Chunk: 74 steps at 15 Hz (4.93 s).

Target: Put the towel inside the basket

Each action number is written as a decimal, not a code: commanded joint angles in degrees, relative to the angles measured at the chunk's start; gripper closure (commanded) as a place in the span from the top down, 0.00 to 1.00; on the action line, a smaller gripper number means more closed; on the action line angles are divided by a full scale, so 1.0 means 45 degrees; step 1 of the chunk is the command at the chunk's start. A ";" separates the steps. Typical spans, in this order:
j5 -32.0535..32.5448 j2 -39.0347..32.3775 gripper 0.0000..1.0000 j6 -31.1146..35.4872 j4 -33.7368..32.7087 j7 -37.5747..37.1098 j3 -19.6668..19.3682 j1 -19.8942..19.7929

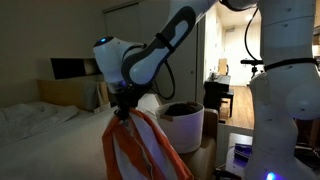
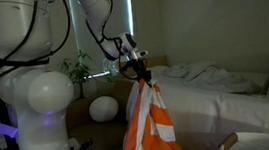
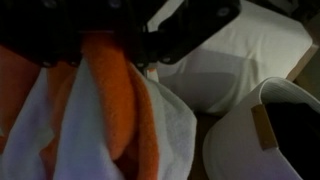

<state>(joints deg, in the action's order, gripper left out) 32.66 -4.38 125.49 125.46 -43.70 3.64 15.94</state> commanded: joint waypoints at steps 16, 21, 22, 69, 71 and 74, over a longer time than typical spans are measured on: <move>0.0072 0.2751 0.11 -0.2245 -0.3366 0.2283 0.0799 -0.1257; 0.0424 0.3253 0.11 -0.3550 -0.4833 0.3132 0.1050 -0.1558; 0.0574 0.3292 0.11 -0.3902 -0.5180 0.3293 0.1125 -0.1621; 0.8507 -0.4232 0.11 -0.8475 -2.3410 0.4717 -0.2517 -0.2519; 0.8275 -0.4695 0.11 -0.8544 -2.4036 0.4671 -0.3074 -0.2903; 0.8226 -0.4363 0.11 -0.8566 -2.3345 0.3927 -0.3783 -0.3216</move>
<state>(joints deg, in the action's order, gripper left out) 69.88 -24.58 85.89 20.41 -24.46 -10.56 2.93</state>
